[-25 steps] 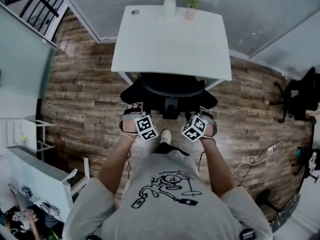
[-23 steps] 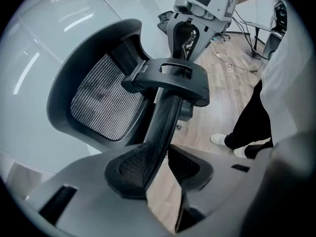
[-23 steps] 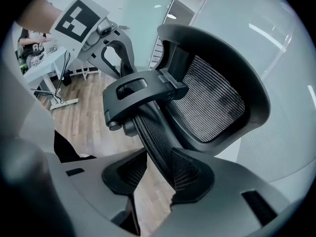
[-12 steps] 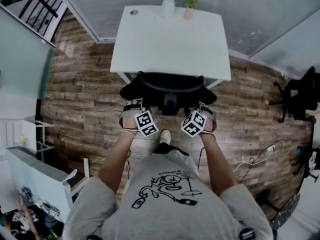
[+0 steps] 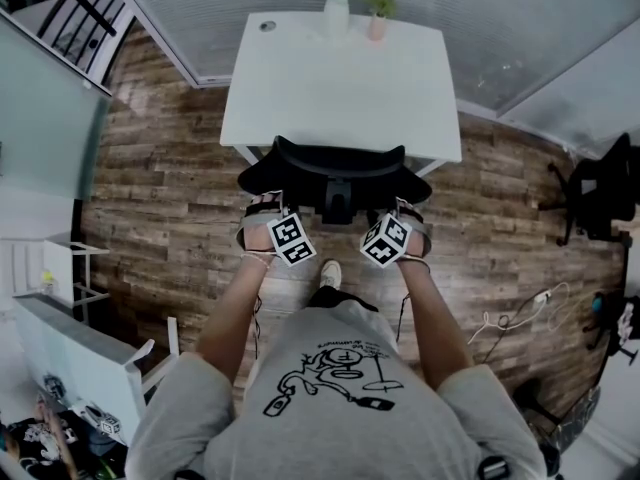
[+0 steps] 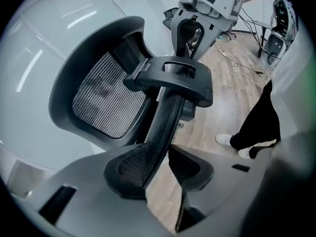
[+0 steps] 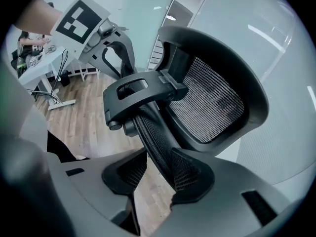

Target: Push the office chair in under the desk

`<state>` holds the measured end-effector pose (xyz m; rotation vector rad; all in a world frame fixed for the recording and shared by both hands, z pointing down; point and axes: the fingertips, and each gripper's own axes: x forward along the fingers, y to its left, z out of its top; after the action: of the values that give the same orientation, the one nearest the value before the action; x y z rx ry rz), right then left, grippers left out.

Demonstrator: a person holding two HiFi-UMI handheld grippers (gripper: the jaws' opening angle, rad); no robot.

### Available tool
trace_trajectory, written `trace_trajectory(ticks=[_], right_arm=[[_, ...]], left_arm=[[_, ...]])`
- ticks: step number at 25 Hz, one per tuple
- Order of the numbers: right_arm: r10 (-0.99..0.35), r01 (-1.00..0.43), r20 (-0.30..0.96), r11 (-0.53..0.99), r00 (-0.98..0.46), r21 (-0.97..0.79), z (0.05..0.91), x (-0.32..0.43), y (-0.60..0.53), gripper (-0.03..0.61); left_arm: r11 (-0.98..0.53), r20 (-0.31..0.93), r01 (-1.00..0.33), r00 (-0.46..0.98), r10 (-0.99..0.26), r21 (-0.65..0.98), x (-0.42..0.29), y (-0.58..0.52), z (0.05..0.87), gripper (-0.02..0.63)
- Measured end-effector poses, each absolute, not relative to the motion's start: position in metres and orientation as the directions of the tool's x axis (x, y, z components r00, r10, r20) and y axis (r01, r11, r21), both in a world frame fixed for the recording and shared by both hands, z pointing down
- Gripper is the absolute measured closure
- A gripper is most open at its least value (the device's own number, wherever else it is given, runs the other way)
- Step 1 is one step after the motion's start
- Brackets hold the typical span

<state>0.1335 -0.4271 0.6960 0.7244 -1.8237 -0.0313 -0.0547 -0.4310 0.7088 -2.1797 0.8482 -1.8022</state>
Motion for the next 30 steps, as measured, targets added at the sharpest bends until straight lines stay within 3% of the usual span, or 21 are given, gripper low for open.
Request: trace_trajectory(ticks=[13,22,30], right_arm=[[-0.519,-0.464,0.829,0.798,-0.206,0.385,0.694,0.132,-0.425,0.407],[-0.544,-0.610,0.785,0.740,-0.296,0.283,0.664,0.131,-0.412,0.413],[-0.598,-0.738,0.674,0.665,-0.435,0.114,0.609,0.114,-0.389,0.445]], left_arm=[[-0.808,0.833,-0.316,0.089,-0.546,-0.497,-0.055,-0.427,0.707,0.472],[-0.774,0.816,-0.456,0.158,-0.555,-0.439,-0.054,-0.409,0.678,0.474],[-0.723,0.740,-0.638,0.346,-0.577,-0.265,-0.026,-0.386,0.622,0.524]])
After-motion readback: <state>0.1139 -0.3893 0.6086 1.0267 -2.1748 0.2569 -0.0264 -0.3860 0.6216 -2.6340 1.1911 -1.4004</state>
